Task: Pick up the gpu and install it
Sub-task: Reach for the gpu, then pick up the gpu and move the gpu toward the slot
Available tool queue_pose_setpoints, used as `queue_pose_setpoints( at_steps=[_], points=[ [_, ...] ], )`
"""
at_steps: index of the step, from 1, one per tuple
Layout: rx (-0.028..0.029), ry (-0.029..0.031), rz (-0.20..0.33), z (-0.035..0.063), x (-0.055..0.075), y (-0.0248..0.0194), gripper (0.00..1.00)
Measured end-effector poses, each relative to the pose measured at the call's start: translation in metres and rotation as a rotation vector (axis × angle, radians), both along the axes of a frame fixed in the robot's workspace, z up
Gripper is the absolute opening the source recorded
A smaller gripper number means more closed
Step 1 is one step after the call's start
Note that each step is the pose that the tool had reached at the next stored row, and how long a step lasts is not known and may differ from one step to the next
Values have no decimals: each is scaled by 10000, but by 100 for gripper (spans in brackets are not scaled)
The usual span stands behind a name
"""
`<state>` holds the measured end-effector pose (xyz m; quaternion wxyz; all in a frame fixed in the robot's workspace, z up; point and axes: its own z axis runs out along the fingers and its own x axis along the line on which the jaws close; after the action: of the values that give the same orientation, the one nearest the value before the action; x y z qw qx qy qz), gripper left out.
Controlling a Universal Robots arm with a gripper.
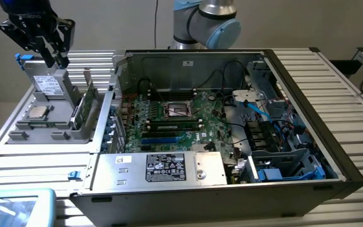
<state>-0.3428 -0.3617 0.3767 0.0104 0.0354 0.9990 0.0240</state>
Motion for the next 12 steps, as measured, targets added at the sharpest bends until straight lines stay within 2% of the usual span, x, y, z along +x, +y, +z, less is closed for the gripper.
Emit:
queue_pose_setpoints(
  at_steps=[1, 12],
  points=[
    [0, -2, -1, -3, -16, 16, 40],
    [0, 1, 0, -2, -17, 16, 40]
  ],
)
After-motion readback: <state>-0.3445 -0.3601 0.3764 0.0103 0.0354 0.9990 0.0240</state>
